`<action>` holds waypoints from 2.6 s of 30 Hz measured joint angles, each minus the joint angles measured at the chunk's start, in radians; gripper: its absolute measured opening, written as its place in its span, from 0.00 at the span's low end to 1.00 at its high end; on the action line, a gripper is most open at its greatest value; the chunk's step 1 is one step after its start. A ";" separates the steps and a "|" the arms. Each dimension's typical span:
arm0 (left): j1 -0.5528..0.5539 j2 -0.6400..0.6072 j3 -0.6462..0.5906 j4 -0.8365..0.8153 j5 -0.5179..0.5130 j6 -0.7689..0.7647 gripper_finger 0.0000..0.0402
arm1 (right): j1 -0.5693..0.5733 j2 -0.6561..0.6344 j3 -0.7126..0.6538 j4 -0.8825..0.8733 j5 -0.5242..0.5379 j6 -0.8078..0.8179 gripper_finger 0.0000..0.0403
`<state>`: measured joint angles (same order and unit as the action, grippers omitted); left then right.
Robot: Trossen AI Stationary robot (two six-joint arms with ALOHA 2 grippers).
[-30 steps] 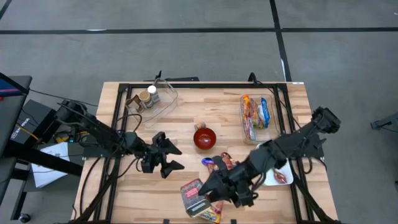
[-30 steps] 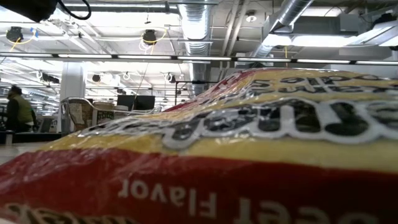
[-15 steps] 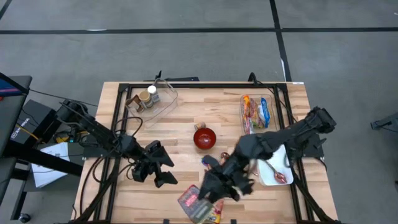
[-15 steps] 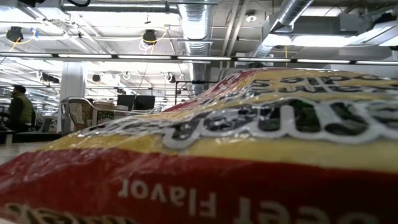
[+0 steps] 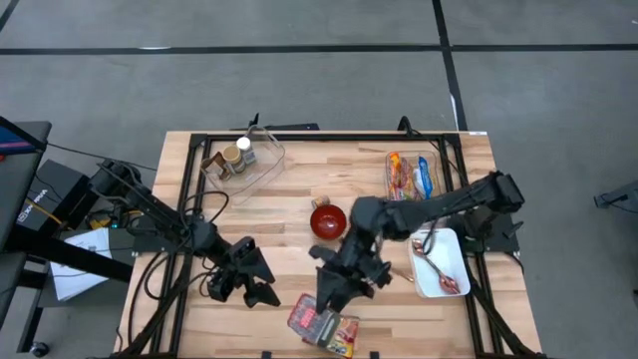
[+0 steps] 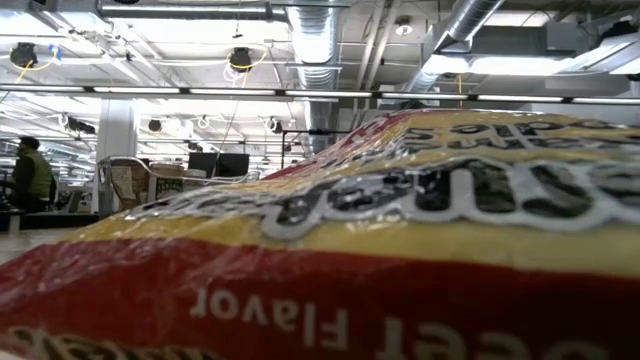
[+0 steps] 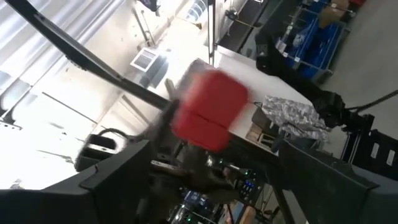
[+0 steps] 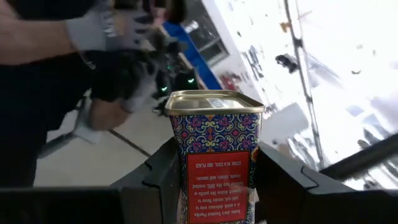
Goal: Pick & Place Food Item
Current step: Put the red seasoning can into the left transparent bin
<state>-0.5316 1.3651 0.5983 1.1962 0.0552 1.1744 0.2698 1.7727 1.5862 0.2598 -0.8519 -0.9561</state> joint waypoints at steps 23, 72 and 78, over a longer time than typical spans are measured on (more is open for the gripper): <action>0.074 -0.005 -0.001 -0.003 -0.334 0.117 0.84 | -0.229 0.046 -0.004 0.072 -0.216 0.060 0.40; 0.027 -0.006 -0.002 0.117 -0.599 0.277 0.52 | -0.325 0.046 -0.004 0.109 -0.112 0.241 0.48; 0.023 -0.019 0.000 0.114 -0.677 0.280 0.52 | -0.331 0.037 -0.007 0.170 -0.073 0.331 0.65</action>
<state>-0.5089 1.3465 0.5988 1.3098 -0.6222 1.4547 -0.0617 1.8092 1.5791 0.4300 -0.9248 -0.6255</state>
